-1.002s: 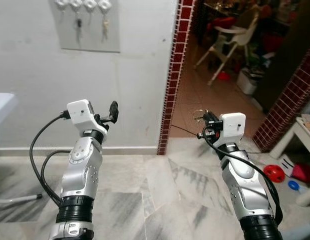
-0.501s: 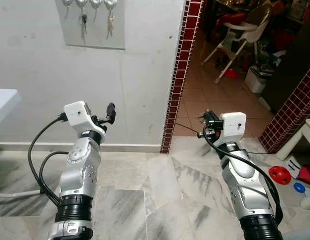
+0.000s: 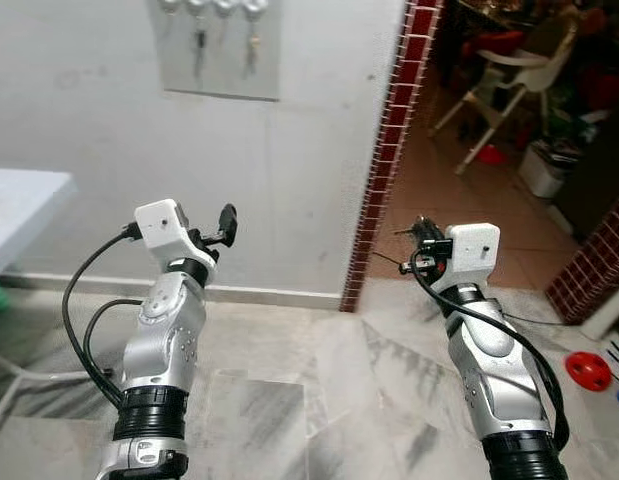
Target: Hang keys on a hook
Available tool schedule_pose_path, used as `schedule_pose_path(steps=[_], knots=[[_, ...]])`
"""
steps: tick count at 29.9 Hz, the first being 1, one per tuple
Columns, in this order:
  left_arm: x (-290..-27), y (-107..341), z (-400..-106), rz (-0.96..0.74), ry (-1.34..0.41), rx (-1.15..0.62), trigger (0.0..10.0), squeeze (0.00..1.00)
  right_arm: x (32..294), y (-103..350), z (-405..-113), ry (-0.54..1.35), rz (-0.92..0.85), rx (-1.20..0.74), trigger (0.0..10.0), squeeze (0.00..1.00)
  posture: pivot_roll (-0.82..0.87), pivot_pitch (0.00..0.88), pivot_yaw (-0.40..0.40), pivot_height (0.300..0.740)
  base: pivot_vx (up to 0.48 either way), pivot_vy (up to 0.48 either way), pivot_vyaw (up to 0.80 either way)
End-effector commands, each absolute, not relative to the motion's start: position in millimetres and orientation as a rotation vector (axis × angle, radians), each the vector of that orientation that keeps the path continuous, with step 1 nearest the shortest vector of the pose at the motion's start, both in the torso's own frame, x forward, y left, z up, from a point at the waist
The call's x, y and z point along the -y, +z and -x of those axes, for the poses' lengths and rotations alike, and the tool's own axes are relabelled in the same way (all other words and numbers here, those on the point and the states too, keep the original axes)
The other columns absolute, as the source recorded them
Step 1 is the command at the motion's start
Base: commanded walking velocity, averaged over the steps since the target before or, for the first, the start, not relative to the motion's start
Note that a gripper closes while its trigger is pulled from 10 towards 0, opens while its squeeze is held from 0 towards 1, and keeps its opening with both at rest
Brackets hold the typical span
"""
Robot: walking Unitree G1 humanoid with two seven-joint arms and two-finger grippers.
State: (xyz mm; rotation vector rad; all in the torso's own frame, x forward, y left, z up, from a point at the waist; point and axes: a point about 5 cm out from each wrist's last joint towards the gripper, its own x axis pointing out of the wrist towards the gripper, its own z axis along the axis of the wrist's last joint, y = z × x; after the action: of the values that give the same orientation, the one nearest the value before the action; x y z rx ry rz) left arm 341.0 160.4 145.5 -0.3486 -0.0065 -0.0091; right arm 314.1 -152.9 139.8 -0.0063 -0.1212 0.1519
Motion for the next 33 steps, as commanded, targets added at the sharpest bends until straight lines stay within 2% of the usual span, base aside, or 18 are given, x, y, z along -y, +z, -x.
schedule_pose_path(steps=[1, 33], knots=[[-164.4, 147.0, -341.2, 0.344, 0.003, 0.005, 10.0, 0.0, 151.1, 142.6, -313.3, 0.159, 0.014, 0.129, 10.0, 0.0, 0.01, 0.0, -0.059, 0.74, 0.0, 0.48, 0.0], [-164.3, 147.4, -340.5, 0.33, -0.003, -0.006, 10.0, 0.0, 148.3, 141.7, -310.6, 0.156, -0.004, 0.123, 10.0, 0.0, 0.01, 0.0, -0.049, 0.74, 0.0, 0.475, 0.0]])
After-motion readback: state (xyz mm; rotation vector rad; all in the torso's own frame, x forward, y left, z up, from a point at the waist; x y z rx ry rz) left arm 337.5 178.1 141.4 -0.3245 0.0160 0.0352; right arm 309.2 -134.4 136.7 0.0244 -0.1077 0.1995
